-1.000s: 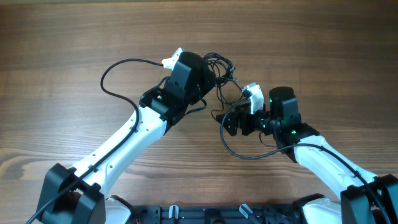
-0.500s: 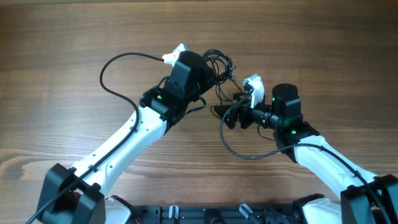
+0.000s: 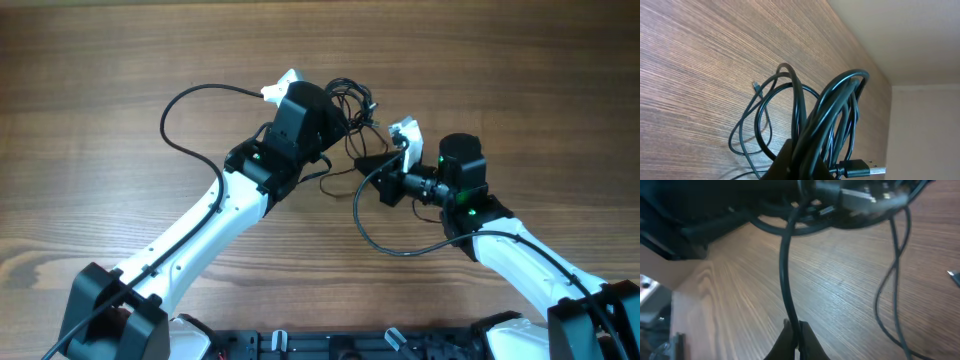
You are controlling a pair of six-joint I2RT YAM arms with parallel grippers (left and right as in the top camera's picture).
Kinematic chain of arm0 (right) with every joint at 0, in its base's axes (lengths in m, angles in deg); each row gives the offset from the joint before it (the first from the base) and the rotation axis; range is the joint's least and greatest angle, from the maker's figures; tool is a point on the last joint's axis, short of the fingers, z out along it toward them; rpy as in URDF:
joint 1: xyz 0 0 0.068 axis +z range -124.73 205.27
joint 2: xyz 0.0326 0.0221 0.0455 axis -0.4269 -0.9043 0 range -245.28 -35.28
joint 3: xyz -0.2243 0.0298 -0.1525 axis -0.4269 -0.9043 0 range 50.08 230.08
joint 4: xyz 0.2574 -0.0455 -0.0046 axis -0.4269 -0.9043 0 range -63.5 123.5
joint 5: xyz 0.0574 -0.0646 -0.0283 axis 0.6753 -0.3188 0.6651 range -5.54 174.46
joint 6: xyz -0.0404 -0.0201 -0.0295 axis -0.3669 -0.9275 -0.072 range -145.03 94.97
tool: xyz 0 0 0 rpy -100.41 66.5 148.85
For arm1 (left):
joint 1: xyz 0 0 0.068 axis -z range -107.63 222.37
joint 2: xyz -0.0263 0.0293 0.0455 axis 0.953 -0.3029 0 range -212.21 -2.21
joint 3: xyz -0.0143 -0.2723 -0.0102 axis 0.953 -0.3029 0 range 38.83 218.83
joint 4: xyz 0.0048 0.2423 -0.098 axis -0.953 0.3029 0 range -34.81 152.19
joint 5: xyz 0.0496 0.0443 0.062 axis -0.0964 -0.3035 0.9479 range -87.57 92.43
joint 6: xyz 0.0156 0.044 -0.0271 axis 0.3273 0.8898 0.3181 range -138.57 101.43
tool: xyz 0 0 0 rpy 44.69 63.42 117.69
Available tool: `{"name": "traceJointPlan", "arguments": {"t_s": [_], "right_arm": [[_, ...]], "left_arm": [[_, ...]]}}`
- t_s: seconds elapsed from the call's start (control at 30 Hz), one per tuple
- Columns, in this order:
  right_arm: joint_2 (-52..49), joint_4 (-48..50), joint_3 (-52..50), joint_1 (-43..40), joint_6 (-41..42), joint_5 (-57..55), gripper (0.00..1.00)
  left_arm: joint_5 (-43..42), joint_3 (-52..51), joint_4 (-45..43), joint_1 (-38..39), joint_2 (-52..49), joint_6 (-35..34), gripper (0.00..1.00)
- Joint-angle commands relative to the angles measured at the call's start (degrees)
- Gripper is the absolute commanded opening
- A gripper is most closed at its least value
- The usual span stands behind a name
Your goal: Untangle cables
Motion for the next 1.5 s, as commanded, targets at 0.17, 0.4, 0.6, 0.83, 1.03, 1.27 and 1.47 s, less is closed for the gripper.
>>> {"name": "traceJointPlan", "arguments": {"t_s": [0.17,0.4,0.6,0.83,1.03,1.27,1.47], "right_arm": [[5.25,15.39,0.20,-14.84,23.82,27.08,0.04],[5.22,26.80,0.20,-23.65,30.12,30.60,0.04],[5.22,16.76,0.17,-23.63,27.30,30.84,0.04],[5.20,3.54,0.17,-19.04,20.81,19.08,0.06],[5.22,4.20,0.17,-19.30,20.85,17.31,0.53],[5.29,4.50,0.17,-32.81,28.57,22.58,1.00],[5.22,-14.56,0.17,-29.83,24.65,12.37,1.00]], "left_arm": [[1.14,0.50,-0.35,-0.09,0.50,27.39,0.04],[-9.70,0.50,-0.42,1.84,0.50,40.06,0.04],[-16.09,0.50,-5.16,1.90,0.50,40.11,0.04],[-24.20,0.50,-7.26,1.92,0.50,40.15,0.04],[-25.03,0.50,-7.26,2.69,0.50,39.87,0.04],[-15.82,0.50,-7.26,0.98,0.50,24.55,0.04],[-9.31,0.50,-6.80,0.92,0.50,-2.32,0.04]]}}
